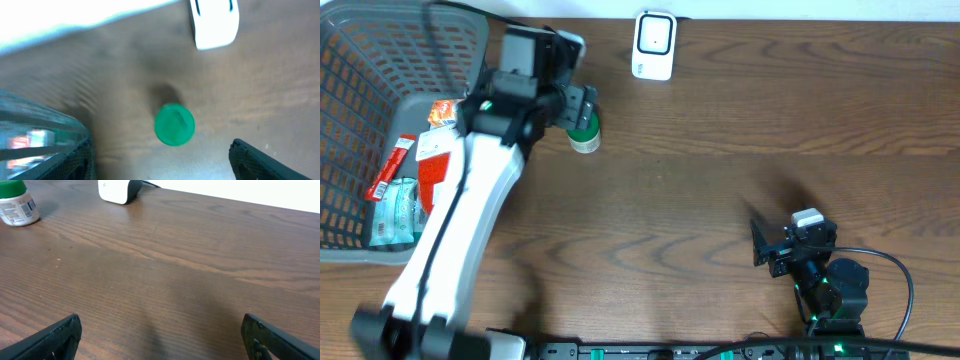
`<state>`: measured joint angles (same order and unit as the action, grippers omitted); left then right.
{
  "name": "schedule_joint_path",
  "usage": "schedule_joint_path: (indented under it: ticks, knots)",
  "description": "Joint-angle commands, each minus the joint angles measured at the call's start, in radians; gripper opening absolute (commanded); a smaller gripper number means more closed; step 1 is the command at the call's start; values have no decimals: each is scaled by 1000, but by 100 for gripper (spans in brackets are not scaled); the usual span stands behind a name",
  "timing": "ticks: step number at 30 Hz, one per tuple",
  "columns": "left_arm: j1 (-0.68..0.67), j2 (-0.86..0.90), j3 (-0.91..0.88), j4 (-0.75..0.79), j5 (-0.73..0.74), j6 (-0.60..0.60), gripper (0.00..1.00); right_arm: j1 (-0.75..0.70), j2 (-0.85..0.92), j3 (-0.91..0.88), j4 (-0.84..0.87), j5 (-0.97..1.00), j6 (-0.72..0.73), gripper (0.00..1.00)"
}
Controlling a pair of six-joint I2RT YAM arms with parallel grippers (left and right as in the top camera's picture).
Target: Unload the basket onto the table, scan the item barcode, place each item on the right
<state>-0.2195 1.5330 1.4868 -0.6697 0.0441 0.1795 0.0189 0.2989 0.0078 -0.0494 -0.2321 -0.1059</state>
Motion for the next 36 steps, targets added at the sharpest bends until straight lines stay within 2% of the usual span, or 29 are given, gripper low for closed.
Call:
schedule_joint_path:
  ticks: [1, 7, 11, 14, 20, 28, 36]
  knots:
    - [0, -147, -2, 40, -91, -5, 87, 7, -4, -2, 0, -1, 14, 99]
    - [61, -309, -2, 153, -311, 26, 87, 7, -4, -2, 0, -1, 15, 99]
    - [204, -338, -2, 151, -326, 51, 87, 7, -4, -2, 0, -1, 15, 99]
    - [339, -319, -2, 125, -312, 22, 87, 7, -4, -2, -3, -1, 15, 99]
    - [505, -236, -2, 92, -182, 20, 87, 7, -4, -2, -4, -1, 15, 99]
    - [578, -26, -2, 72, -175, 39, 87, 7, -4, -2, -6, -1, 15, 99]
    - [584, 139, -2, 82, -331, 166, 87, 7, -4, -2, -7, -1, 15, 99]
